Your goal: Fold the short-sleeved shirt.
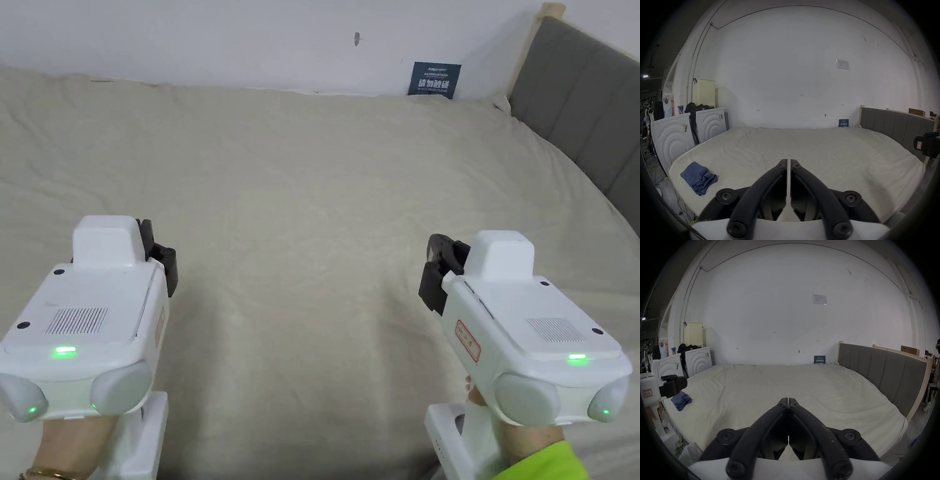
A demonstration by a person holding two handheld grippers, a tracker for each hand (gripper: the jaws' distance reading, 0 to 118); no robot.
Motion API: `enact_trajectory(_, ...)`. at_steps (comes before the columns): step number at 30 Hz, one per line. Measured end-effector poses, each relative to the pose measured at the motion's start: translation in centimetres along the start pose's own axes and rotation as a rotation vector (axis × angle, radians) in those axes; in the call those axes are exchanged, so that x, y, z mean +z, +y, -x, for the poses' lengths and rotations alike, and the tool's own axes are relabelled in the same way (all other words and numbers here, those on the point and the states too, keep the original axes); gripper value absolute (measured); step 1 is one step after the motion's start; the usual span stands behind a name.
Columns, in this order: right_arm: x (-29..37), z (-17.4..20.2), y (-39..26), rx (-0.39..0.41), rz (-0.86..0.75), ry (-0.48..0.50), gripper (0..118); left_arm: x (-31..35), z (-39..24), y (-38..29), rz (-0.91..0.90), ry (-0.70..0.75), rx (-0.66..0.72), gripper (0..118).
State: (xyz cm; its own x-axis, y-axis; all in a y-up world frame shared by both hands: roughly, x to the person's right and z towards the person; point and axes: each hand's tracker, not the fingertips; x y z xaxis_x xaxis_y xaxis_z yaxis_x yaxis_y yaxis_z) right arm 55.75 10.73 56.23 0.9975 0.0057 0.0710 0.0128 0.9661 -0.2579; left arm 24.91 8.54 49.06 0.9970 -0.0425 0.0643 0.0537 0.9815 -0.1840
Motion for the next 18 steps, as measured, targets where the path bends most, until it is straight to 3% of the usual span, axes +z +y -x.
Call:
enact_trajectory(3,0.4,0.1,0.3,-0.006,-0.002,-0.007,8,0.1,0.0,0.1,0.008,-0.015,-0.001,59)
enact_trajectory(4,0.5,0.1,0.4,-0.009,-0.003,-0.013,24,0.2,0.0,0.5,0.008,-0.019,0.004,83)
enact_trajectory(5,0.3,0.0,0.4,-0.009,-0.004,-0.012,40,0.2,0.0,0.5,0.012,-0.023,0.008,98)
enact_trajectory(7,0.3,-0.1,0.6,-0.009,-0.002,-0.009,70,0.4,-0.1,0.6,0.007,-0.030,0.014,118)
enact_trajectory(12,0.5,0.1,1.0,-0.012,-0.010,-0.012,109,0.6,-0.1,1.0,-0.016,-0.018,0.002,118)
enact_trajectory(13,0.3,0.0,0.7,-0.013,-0.012,-0.016,109,0.5,0.0,1.0,-0.017,-0.018,0.003,118)
enact_trajectory(14,0.3,0.1,0.7,-0.013,-0.013,-0.019,118,0.6,0.0,1.1,-0.016,-0.016,0.006,118)
enact_trajectory(18,0.5,0.8,1.1,-0.016,-0.023,-0.011,118,0.3,0.4,1.1,-0.019,-0.012,0.012,118)
